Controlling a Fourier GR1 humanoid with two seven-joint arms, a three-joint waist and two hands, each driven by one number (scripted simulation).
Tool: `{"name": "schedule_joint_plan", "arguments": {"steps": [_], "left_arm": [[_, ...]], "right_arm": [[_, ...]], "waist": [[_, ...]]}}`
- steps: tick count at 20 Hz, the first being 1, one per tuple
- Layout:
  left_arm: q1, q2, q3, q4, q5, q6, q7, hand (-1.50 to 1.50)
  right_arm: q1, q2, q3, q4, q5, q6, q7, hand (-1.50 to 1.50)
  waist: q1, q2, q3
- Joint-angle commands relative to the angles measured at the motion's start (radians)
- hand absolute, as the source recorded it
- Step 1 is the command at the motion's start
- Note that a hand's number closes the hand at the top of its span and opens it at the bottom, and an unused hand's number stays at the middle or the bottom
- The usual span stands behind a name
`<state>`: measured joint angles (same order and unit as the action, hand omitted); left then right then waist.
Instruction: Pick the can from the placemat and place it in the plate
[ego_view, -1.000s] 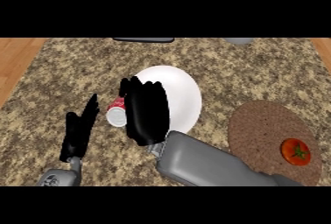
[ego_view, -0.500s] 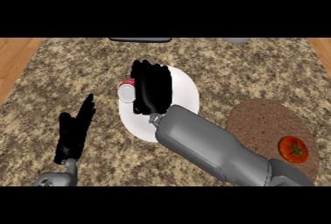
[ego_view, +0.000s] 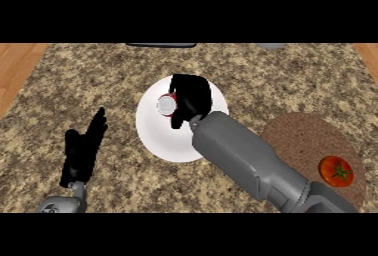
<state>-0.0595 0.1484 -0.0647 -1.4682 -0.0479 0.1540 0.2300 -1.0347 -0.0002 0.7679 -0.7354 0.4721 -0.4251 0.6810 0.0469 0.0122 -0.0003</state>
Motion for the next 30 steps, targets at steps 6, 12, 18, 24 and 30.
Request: {"name": "schedule_joint_plan", "arguments": {"steps": [6,12,18,24,30], "left_arm": [[-0.016,-0.009,0.022,0.034,0.007,-0.002,-0.024,0.00],[0.017,0.003,0.020,-0.021,0.010,-0.009,0.014,0.00],[0.054,-0.005,0.011,-0.006,-0.002,-0.007,-0.031,0.00],[0.083,-0.011,0.025,-0.024,-0.004,-0.001,-0.038,0.00],[0.060,-0.047,0.016,0.024,-0.018,0.004,-0.063,0.00]], "right_arm": [[-0.040,0.000,-0.093,0.231,-0.182,0.208,-0.283,-1.50],[0.073,0.000,-0.146,0.093,-0.258,0.058,-0.515,-1.50],[0.171,0.000,-0.356,-0.031,-0.459,-0.039,-0.728,-1.50],[0.199,-0.041,-0.464,-0.011,-0.552,0.164,-0.856,-1.50],[0.230,-0.001,-0.492,0.131,-0.531,0.225,-1.063,-1.50]], "waist": [[-0.004,0.002,0.000],[-0.016,-0.006,0.002],[-0.023,-0.004,0.002],[-0.035,-0.010,0.001],[-0.033,-0.008,0.001]]}}
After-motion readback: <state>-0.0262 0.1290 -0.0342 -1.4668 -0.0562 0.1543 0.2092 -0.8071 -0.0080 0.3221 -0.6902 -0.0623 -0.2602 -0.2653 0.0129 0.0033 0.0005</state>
